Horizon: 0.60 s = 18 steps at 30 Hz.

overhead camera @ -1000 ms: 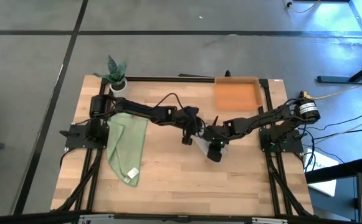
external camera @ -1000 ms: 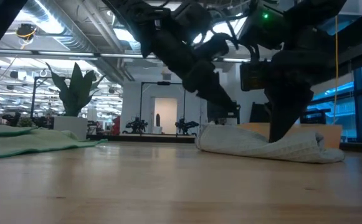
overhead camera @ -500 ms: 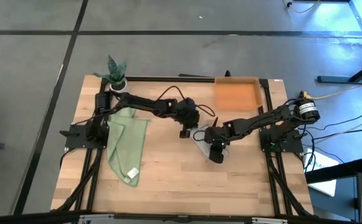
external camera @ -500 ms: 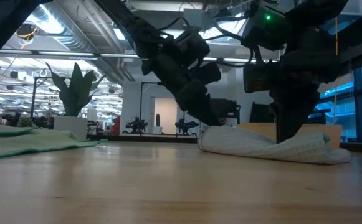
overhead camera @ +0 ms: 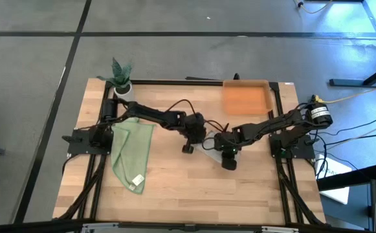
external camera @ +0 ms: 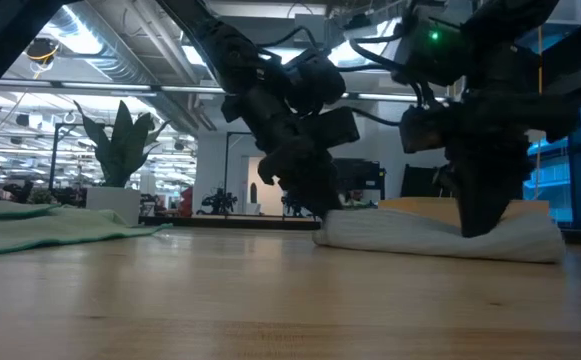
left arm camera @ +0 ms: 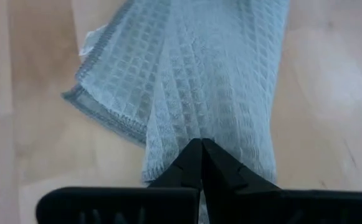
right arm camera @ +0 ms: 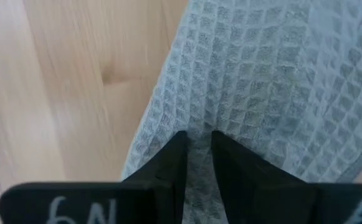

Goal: Roll microfiber towels into tight, uniform cylinder then place into a basket
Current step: Roll the gray microfiber towel

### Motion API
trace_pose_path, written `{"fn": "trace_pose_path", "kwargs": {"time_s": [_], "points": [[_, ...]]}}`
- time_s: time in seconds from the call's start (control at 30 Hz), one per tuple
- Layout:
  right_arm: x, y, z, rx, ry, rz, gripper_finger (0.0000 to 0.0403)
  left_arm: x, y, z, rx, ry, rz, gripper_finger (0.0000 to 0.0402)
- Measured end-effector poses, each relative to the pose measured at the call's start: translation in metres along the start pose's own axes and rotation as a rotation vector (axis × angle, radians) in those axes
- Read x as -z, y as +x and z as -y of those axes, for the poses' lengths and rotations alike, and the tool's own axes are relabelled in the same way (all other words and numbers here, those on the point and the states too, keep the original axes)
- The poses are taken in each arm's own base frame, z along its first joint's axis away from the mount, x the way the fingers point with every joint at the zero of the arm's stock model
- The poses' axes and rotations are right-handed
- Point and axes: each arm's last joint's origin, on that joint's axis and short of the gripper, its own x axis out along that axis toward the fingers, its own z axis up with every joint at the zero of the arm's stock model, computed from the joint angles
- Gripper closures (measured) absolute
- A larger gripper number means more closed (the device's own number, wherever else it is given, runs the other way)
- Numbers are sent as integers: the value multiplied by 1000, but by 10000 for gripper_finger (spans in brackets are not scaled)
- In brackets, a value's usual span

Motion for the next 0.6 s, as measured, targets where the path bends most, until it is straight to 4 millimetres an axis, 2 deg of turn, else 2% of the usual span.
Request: {"fn": "trace_pose_path", "kwargs": {"time_s": [0.33, 0.6], "points": [[6, -1, 4, 94, -124, -52, 324, -7, 5, 27, 43, 44, -15, 400], [0, -5, 7, 245, -218, -20, 324, -10, 8, 40, 61, 71, -8, 401]]}}
